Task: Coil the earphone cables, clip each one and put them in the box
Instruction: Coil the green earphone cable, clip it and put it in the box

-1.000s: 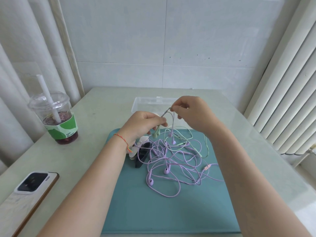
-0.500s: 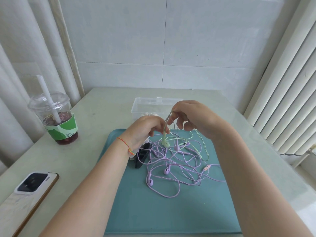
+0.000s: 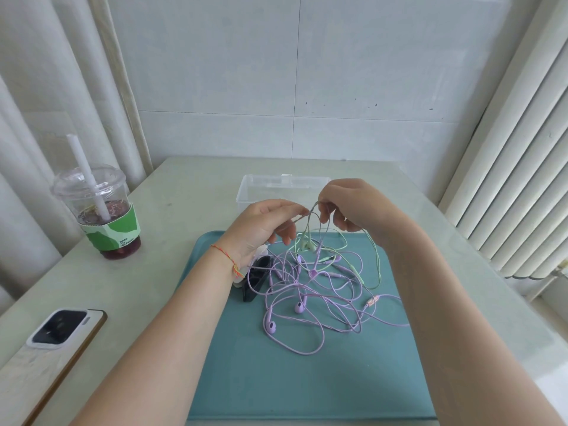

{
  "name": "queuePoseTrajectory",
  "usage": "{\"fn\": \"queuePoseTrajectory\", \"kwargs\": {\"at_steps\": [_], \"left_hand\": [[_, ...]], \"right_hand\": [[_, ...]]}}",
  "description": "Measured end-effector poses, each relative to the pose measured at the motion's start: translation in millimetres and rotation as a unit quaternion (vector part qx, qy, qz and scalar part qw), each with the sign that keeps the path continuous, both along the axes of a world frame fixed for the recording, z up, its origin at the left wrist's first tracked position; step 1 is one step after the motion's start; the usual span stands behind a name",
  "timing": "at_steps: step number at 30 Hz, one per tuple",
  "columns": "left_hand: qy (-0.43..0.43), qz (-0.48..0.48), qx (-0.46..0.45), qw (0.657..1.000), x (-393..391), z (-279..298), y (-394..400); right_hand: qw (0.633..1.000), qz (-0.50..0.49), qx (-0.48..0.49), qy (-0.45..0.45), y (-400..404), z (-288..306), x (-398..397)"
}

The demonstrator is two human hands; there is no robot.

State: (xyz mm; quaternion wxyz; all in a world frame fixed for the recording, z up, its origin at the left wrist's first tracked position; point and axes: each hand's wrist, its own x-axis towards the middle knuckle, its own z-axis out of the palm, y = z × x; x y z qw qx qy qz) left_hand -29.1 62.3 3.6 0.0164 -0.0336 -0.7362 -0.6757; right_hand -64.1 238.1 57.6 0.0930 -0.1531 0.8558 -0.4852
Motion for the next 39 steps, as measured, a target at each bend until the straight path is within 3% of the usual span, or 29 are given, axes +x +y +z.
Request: {"fn": "queuePoseTrajectory", "kwargs": {"at_steps": [19,23,30,39], "left_hand": [[-0.029,0.01,0.025,0.999,5.6,5.9,4.7],[-0.023,0.014,-0.011,1.0,4.7,4.9,3.5],[-0.009,0.048,-0.022,0.999,0.2,2.5,-2.7],[-0.025,0.109,-0.211,0.971,-8.5,-12.9,-5.1]], "right_hand": [[0.995,0.005,0.047,0.084,-0.5,-4.6,-1.1],[0.994,-0.002,0.054,0.093,-0.9,-4.9,-1.0],[0.99,-0.063,-0.025,0.126,-4.2,-5.7,-4.3],[0.969,-0.117,-0.187,0.107,-6.8,-6.8,-9.0]]}}
